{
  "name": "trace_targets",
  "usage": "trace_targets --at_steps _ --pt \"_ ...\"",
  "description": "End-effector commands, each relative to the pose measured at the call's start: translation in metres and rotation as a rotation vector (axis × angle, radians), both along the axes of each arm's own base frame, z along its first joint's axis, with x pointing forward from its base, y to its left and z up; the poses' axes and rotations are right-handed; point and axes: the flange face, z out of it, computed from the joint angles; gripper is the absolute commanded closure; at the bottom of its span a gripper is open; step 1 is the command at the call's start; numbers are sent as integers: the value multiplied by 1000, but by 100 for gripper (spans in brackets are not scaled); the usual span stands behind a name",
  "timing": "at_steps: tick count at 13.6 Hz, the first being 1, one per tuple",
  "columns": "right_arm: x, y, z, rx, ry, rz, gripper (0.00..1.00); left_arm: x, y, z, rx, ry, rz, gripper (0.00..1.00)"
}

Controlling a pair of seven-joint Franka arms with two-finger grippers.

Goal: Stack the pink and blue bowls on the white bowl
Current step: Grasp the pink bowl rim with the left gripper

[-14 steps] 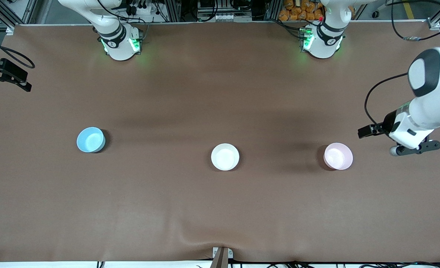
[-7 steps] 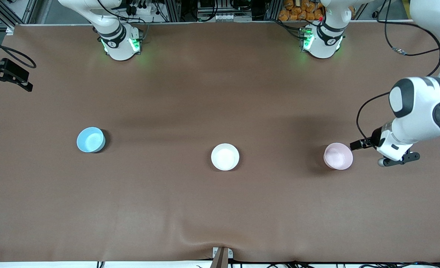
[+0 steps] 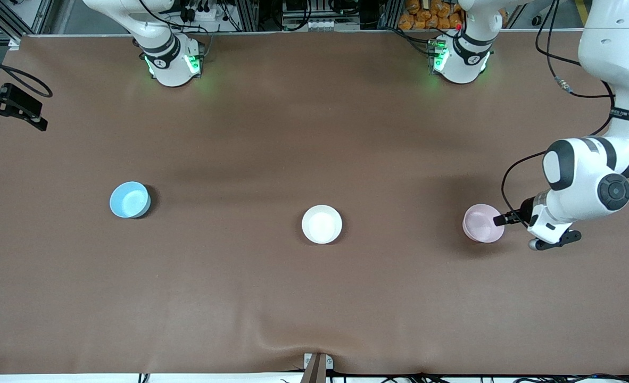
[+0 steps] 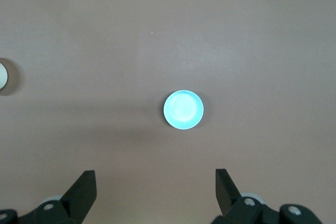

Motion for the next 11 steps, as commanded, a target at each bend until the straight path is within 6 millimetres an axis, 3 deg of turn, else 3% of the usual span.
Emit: trace_targets --at_steps 1,3,5,9,11 --pt "-1 1 1 -1 0 -14 0 7 4 -11 -19 4 13 47" --pt "0 0 1 -1 -1 -14 0 6 4 -18 -22 14 13 65" --pt "0 -1 1 -1 -1 -16 0 5 6 -21 -25 20 16 99" --pt "0 0 1 -1 -3 -14 0 5 4 -14 -24 18 5 100" --pt "0 -1 1 -1 -3 -16 0 3 -1 24 -19 26 -15 100"
